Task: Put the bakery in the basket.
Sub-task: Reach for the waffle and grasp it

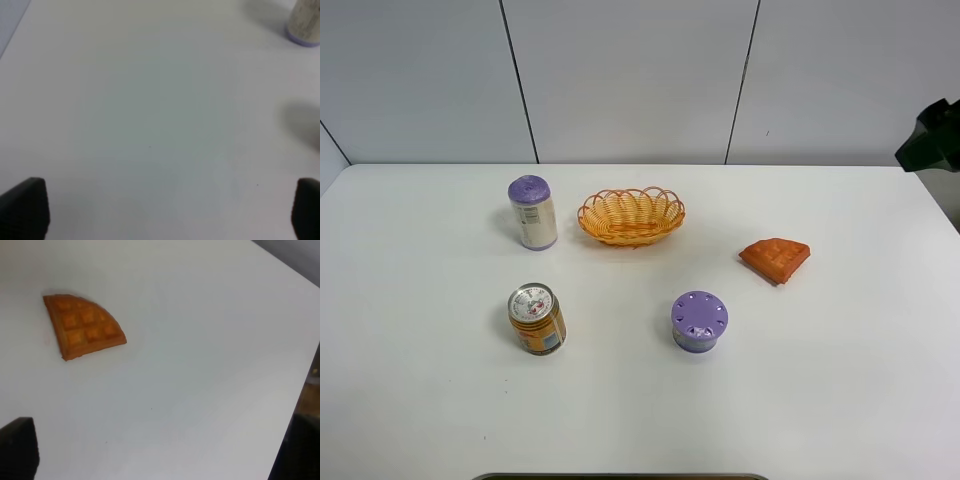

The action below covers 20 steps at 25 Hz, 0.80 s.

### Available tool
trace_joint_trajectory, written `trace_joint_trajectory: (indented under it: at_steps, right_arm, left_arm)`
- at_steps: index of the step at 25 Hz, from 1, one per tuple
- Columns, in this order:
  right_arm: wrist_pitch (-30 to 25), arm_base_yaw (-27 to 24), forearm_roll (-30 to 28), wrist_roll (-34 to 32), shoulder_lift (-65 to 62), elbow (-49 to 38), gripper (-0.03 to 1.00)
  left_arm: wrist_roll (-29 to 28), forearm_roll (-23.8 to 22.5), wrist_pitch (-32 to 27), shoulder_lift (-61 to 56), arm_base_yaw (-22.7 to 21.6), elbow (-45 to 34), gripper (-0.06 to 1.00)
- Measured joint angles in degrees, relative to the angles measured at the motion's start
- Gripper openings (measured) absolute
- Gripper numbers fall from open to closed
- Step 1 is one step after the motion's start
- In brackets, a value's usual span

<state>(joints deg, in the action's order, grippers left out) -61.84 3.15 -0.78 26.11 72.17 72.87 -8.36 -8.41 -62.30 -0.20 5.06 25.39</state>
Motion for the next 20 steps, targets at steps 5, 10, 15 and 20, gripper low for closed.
trace_joint_trajectory:
  at_steps: [5, 10, 15, 20]
  right_arm:
    - [-0.1, 0.6, 0.1, 4.9, 8.6, 4.0, 0.99]
    - [1.5, 2.5, 0.8, 10.8, 15.8, 4.4, 0.99]
    - [4.0, 4.3, 1.2, 13.9, 22.7, 4.5, 0.99]
    - [5.9, 5.3, 2.7, 17.0, 28.7, 4.5, 0.99]
  left_arm:
    - [0.0, 0.0, 0.0, 0.0, 0.0, 0.0, 0.99]
    - [0.0, -0.1, 0.0, 0.0, 0.0, 0.0, 0.99]
    - [0.0, -0.1, 0.0, 0.0, 0.0, 0.0, 0.99]
    - [0.0, -0.1, 0.0, 0.0, 0.0, 0.0, 0.99]
